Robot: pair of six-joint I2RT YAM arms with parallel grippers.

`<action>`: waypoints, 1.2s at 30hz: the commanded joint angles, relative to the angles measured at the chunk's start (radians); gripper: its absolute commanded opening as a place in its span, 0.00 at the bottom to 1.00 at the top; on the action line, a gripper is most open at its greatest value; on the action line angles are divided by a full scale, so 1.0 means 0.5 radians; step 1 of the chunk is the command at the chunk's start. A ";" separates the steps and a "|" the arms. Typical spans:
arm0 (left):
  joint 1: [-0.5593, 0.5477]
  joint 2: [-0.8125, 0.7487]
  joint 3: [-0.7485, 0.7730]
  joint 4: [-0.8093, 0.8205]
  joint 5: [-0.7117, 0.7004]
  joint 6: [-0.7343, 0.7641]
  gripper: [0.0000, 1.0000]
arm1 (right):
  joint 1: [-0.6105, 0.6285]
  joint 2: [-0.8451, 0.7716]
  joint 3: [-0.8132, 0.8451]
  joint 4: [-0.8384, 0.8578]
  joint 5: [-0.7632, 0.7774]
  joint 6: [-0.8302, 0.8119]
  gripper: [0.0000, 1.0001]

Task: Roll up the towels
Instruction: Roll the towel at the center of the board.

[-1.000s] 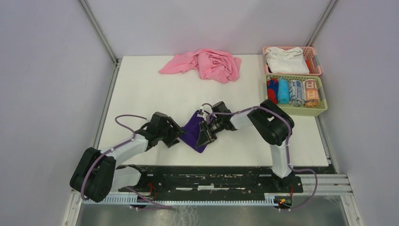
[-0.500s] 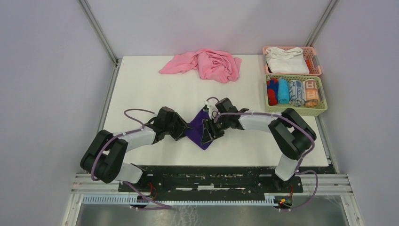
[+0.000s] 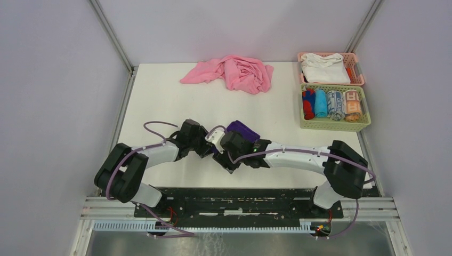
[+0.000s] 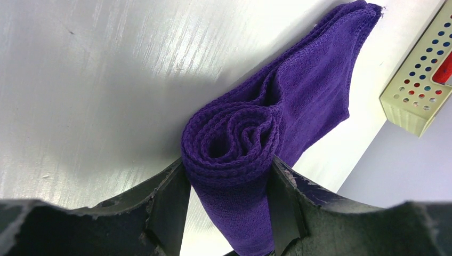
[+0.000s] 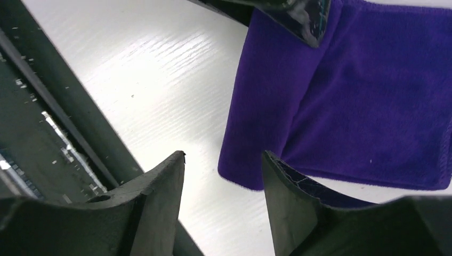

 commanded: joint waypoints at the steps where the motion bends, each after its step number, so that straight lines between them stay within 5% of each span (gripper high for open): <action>1: -0.020 0.085 -0.034 -0.180 -0.113 0.000 0.60 | 0.083 0.192 0.155 0.038 0.316 -0.149 0.63; 12: -0.020 0.039 -0.093 -0.205 -0.164 -0.008 0.61 | 0.115 0.661 0.312 -0.191 0.542 -0.179 0.58; 17: -0.018 0.037 -0.108 -0.209 -0.164 -0.006 0.61 | 0.110 0.732 0.345 -0.274 0.523 -0.197 0.39; 24: -0.010 -0.292 -0.226 -0.406 -0.311 -0.012 0.64 | 0.110 0.630 0.403 -0.267 -0.217 -0.184 0.02; 36: -0.011 -0.930 -0.285 -0.711 -0.391 -0.013 0.75 | -0.445 0.744 0.256 0.160 -1.644 0.278 0.00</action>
